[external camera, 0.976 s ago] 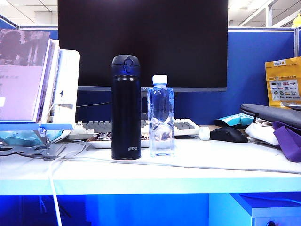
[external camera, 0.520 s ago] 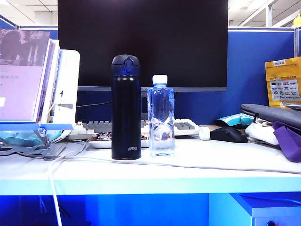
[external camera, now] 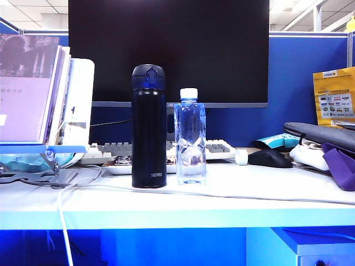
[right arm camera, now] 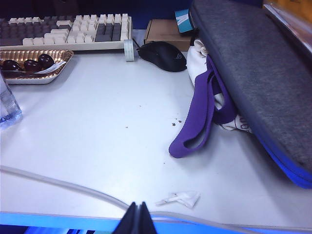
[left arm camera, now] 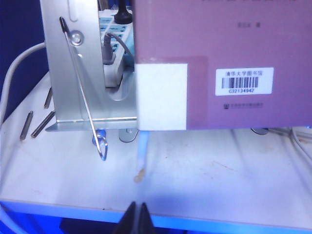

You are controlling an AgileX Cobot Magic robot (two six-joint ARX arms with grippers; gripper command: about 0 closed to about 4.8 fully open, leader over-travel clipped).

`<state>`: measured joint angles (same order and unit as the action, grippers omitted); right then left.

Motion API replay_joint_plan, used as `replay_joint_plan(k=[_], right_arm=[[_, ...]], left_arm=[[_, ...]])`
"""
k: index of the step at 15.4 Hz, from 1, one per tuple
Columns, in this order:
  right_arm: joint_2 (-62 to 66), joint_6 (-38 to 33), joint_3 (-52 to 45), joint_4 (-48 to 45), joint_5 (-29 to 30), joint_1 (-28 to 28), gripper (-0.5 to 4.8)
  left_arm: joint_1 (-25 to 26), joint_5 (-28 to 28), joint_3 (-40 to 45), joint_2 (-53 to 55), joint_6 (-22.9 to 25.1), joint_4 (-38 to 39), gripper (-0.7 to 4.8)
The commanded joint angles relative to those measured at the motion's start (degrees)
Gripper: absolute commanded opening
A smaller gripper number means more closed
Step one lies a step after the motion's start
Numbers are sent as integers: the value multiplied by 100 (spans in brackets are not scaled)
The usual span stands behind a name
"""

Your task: Pick up the mineral water bottle and place it vertically to the right of the black thermos cup.

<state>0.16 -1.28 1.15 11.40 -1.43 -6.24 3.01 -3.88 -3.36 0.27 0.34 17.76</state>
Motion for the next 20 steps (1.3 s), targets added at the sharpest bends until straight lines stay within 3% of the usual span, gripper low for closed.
replay_joint_plan(k=[1,5,9,11,14,20], right_arm=[[0,-22,-15,22,9,-2,-1],[0,-22,-15,22,9,-2,-1],[0,-20,-15,20,9,-4,-1],[0,-22,-15,17,7,-4,-1],[0,-20,-15,17,7,-4,-1],[0,-22,-15,13,9,-11,-1]], left_arm=[[4,-2,33,-17,52,107,-5],[7,-295,35,-17,240,76,-5],[9,-160,308,-17,221,-1366,-4],[9,66,306,-17,223,-1364,-4],[9,1187,306,-17,221,-796,-4],[7,1012,306,-17,216,-835,-4]])
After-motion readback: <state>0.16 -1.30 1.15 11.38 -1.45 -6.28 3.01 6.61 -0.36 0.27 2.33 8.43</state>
